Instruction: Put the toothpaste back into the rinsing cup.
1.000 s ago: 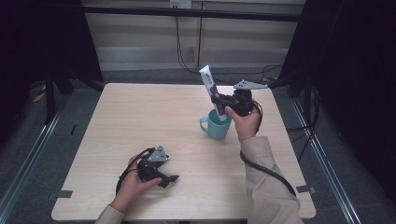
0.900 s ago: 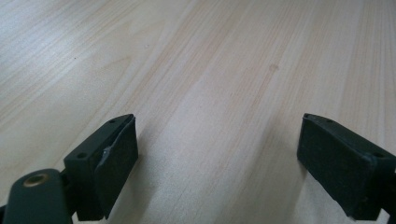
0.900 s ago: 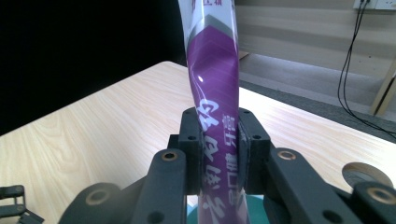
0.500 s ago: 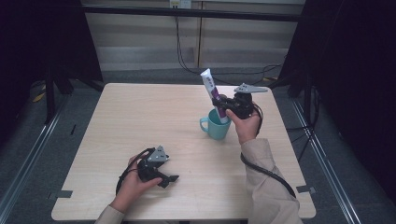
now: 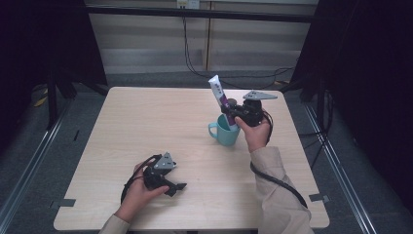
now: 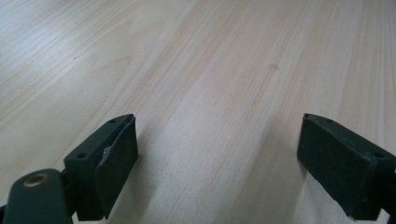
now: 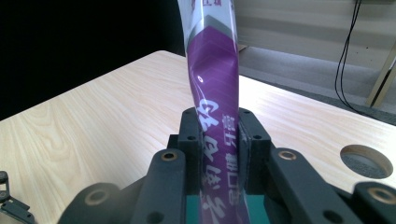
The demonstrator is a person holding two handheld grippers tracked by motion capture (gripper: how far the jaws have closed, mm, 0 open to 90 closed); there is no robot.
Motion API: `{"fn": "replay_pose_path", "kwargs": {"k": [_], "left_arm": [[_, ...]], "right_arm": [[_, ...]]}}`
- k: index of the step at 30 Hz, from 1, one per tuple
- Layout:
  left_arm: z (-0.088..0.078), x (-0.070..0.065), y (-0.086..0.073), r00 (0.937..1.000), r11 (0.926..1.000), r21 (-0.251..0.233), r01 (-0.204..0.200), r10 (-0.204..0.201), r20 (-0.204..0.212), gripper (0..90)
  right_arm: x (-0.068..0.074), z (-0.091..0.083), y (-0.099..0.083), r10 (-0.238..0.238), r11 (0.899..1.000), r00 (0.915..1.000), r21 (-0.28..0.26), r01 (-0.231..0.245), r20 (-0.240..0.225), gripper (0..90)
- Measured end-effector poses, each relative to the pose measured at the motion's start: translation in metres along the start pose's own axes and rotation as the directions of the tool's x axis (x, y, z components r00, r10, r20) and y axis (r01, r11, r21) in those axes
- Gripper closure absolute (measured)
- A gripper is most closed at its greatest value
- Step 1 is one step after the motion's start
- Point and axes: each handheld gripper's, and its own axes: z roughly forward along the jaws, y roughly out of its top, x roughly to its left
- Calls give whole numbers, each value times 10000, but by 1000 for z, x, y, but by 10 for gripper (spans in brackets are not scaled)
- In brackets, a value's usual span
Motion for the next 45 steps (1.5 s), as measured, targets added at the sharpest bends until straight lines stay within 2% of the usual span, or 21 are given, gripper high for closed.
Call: {"fn": "replay_pose_path", "kwargs": {"k": [7, 45], "left_arm": [[0, 0, 0, 10000, 10000, -4, -4, 4, -2, 122], [0, 0, 0, 10000, 10000, -6, -4, 4, -2, 122]], "right_arm": [[0, 0, -5, -67, 9998, 10000, 175, 66, 46, 742], [-6, 0, -26, 102, 9990, 9996, 423, -112, 251, 728]]}}
